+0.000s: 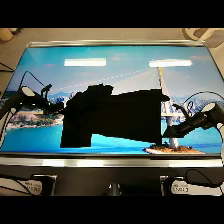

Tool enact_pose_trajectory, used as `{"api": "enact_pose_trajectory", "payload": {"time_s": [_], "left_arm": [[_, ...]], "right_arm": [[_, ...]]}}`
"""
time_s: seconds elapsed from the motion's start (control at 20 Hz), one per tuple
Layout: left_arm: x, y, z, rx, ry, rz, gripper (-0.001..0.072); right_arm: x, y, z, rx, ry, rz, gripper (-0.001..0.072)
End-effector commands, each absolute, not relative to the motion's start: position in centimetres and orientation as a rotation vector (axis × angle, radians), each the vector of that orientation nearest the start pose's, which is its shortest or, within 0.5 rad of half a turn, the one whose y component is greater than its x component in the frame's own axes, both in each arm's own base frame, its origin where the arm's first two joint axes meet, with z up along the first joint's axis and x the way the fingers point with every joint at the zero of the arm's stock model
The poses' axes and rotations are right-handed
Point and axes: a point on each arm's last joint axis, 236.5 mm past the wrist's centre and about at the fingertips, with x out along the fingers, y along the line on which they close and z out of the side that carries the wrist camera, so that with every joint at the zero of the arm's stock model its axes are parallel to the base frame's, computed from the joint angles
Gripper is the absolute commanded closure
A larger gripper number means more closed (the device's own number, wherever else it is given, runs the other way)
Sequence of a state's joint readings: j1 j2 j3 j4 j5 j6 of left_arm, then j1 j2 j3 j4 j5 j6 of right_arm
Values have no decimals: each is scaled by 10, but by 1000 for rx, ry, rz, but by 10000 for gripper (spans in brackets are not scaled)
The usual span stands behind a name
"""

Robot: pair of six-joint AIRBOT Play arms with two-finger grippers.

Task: Fold the shirts.

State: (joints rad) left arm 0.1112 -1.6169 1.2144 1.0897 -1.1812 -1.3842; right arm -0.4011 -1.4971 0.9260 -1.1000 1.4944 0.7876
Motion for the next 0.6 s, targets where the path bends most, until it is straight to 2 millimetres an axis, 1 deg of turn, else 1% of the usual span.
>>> {"api": "enact_pose_trajectory", "payload": {"time_s": [0.0, 0.1, 0.25, 0.35, 0.4, 0.45, 0.5, 0.55], "left_arm": [[399, -62, -64, -410, 1445, -272, 686], [399, -67, -56, -397, 1430, -284, 686], [398, -72, -46, -384, 1415, -298, 686], [399, -73, -38, -385, 1395, -303, 686], [399, -73, -33, -382, 1383, -304, 686], [399, -73, -27, -378, 1370, -307, 686], [399, -72, -17, -372, 1348, -308, 687], [403, -71, 2, -359, 1302, -312, 687]], "right_arm": [[227, 22, -109, 387, 1680, 686, 180], [231, 33, -112, 428, 1633, 697, 180], [249, 38, -114, 468, 1559, 659, 187], [252, 47, -115, 441, 1559, 677, 293], [253, 53, -117, 409, 1561, 689, 433], [257, 58, -118, 382, 1558, 691, 615], [261, 61, -114, 364, 1551, 702, 682], [274, 60, -104, 329, 1514, 702, 684]]}}
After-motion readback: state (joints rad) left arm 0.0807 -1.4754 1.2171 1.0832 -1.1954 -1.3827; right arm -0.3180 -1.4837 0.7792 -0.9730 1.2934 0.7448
